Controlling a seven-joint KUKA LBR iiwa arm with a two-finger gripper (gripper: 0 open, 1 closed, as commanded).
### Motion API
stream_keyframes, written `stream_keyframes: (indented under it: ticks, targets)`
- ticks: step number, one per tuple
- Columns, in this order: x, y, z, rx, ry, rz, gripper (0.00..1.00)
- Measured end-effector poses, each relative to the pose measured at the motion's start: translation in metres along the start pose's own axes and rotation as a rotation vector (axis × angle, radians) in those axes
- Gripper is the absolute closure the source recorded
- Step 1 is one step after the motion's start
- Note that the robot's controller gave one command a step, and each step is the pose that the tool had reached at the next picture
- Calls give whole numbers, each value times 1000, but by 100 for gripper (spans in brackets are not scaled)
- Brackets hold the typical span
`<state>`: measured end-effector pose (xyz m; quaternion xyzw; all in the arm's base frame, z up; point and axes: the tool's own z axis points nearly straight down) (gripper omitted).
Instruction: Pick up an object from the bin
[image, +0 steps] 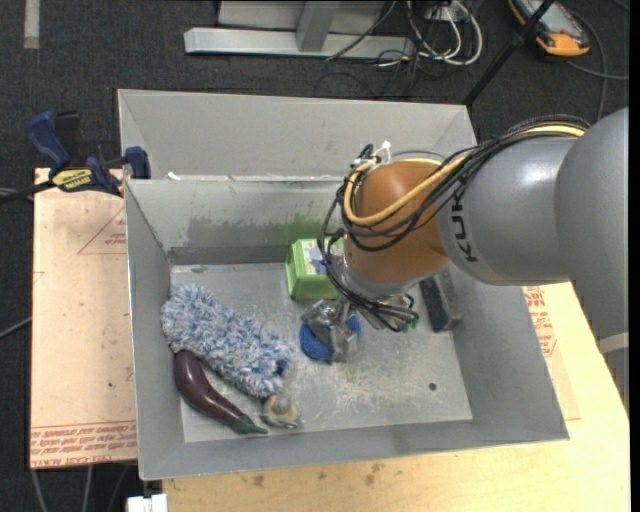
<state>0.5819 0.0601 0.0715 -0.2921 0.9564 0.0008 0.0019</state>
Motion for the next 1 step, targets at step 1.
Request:
stream_keyframes:
  ticks: [1]
  targets:
    - [-3,13,-167,3,-5,-43,100]
